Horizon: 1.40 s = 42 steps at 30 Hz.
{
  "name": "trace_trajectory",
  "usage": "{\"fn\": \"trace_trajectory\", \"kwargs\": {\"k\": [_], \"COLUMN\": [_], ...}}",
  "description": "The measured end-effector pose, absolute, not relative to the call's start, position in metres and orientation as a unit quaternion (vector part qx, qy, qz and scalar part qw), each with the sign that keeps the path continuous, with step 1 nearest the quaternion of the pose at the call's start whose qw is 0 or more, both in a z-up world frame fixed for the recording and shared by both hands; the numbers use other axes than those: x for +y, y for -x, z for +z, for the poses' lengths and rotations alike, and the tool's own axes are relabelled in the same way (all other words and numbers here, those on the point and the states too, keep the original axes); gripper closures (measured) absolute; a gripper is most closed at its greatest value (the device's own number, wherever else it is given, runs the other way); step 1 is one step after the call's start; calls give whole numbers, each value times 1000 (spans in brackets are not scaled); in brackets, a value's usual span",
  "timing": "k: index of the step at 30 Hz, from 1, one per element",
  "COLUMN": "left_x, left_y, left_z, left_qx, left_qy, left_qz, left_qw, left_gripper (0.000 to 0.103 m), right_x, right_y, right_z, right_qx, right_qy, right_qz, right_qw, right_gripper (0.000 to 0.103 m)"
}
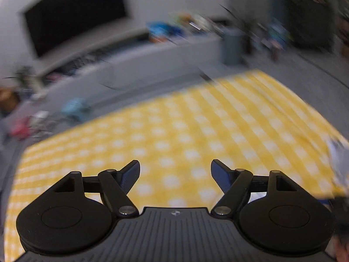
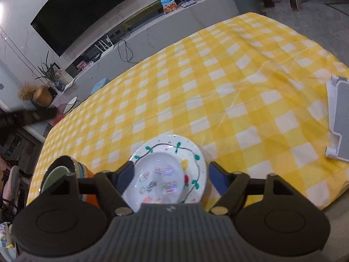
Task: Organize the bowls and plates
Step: 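Move the left tool to the rim of the steel bowl stack, then close the left tool on the steel bowl rim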
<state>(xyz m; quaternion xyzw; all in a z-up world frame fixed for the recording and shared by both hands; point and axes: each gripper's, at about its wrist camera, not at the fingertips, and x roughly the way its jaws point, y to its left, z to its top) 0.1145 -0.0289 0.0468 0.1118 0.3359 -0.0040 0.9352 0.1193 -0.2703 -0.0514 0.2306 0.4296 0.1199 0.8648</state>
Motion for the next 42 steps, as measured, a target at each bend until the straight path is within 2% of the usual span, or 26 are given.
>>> {"fn": "trace_trajectory", "kwargs": {"k": [4, 8, 12, 16, 19, 21, 24, 26, 27, 28, 35, 39, 42], "left_x": [-12, 10, 39, 79, 110, 126, 139, 141, 141, 139, 128, 121, 117], "left_y": [-102, -87, -68, -56, -65, -73, -81, -86, -89, -90, -88, -92, -95], "left_z": [63, 70, 64, 47, 24, 7, -6, -11, -14, -19, -39, -46, -50], "left_qx": [298, 296, 303, 350, 418, 461, 472, 474, 480, 485, 505, 514, 512], "left_qy": [-120, -100, -70, -16, 82, 141, 177, 177, 174, 171, 170, 160, 136], "left_qz": [50, 89, 102, 110, 70, 34, 15, 11, 10, 12, -1, 11, 25], "left_qw": [946, 946, 945, 930, 902, 876, 864, 862, 860, 858, 846, 843, 848], "left_gripper": [12, 9, 6, 6, 6, 11, 13, 13, 13, 13, 13, 13, 13], "right_x": [-262, -244, -220, -188, -162, -147, -133, -129, -127, -125, -116, -107, -104], "right_y": [-118, -121, -121, -121, -124, -128, -133, -138, -142, -145, -158, -161, -161], "right_z": [-46, -19, 14, 33, 35, 31, 16, 5, 0, -5, -32, -51, -66], "right_qx": [432, 397, 360, 355, 371, 389, 418, 429, 437, 446, 487, 513, 529], "right_qy": [-253, -202, -159, -123, -101, -92, -91, -95, -94, -96, -111, -88, -87], "right_qz": [157, 174, 200, 240, 261, 274, 285, 286, 286, 285, 282, 293, 298], "right_qw": [851, 878, 897, 895, 885, 875, 858, 852, 848, 843, 819, 802, 790], "right_gripper": [15, 4, 3, 3, 3, 3, 3, 9, 19, 22, 25, 45, 50]}}
